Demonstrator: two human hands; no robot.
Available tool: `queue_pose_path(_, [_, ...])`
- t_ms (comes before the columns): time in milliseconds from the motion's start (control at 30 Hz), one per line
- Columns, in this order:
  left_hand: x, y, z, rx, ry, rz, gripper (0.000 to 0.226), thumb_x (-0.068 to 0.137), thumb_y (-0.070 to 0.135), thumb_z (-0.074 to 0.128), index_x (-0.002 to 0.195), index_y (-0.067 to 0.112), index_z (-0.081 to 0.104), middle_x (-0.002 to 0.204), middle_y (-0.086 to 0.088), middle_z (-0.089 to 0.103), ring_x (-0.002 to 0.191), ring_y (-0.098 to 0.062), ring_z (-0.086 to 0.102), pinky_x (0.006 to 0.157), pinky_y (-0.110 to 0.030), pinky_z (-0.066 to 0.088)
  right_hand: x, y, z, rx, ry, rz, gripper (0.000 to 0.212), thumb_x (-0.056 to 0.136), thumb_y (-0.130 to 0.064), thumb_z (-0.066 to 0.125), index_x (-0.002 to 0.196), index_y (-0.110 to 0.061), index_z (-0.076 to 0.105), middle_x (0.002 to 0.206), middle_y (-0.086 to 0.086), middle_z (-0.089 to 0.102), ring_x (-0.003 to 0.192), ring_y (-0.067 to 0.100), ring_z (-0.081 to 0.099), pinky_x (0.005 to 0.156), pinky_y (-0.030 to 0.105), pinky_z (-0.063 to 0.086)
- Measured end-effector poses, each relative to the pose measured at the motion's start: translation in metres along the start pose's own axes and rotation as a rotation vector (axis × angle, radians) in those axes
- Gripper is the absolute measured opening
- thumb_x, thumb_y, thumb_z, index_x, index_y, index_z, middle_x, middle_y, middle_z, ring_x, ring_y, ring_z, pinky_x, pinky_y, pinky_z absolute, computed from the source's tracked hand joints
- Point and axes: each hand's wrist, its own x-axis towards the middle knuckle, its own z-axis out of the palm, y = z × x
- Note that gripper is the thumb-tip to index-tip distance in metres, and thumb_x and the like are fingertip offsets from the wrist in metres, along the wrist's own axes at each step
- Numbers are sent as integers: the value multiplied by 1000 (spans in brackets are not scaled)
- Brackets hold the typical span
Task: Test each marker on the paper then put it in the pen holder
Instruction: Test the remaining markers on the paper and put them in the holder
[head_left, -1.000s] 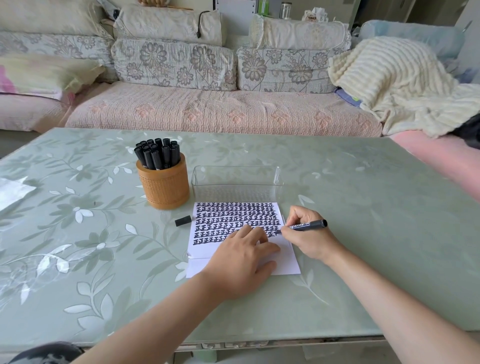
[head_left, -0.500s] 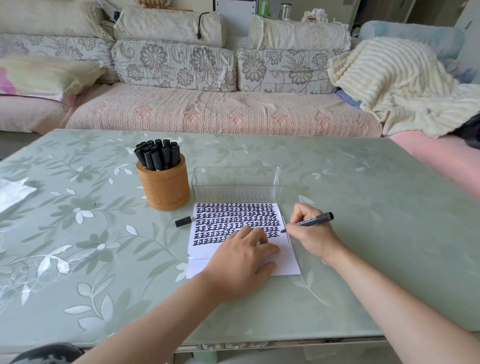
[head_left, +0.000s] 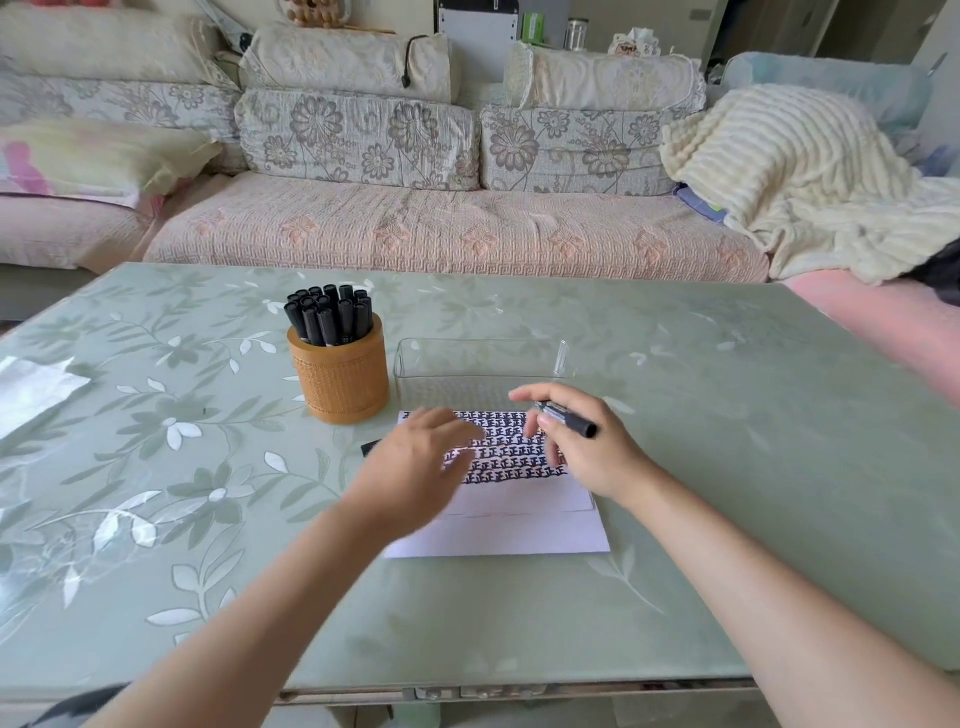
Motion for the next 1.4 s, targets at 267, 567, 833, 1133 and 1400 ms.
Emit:
queue_pose_path(267, [-14,-44,-34,118,15,-290,28,90,21,61,118,19,62,106,6,58,102,-17,53,83,-29,44,14,-25,18,149,-194,147,46,100,6,26,106,-13,67,90,10,45,66,23,54,54,36,54])
queue_pose_path(567, [-19,-60,-29,170,-100,-455,18,91,28,61,106,21,66,106,4,55,104,-20,50,80,-35,47,22,-31,28,-327,-38,20,28,89,-15,68,109,-34,64,100,-11,65,84,4,60,87,28,50])
queue_pose_path(833, [-13,-35,-43,-49,77,-265,10,89,23,65,98,27,67,87,15,60,76,-3,58,64,-21,49,19,-43,31,-545,-26,3,22,93,-17,60,110,-29,68,110,-15,69,105,9,61,93,30,47])
queue_pose_path(1133, [-14,-30,-42,-82,80,-199,14,88,21,64,100,27,68,87,15,59,79,-1,57,70,-26,51,20,-45,37,-619,-82,-36,22,93,-17,56,104,-30,69,108,-12,69,104,12,58,90,29,45])
queue_pose_path(1400, [-13,-24,-43,-128,4,-156,17,95,23,58,107,26,70,89,10,62,79,-4,55,69,-25,47,18,-44,43,-529,-141,-11,26,80,-20,74,103,-31,66,99,-15,64,85,-4,54,73,9,37])
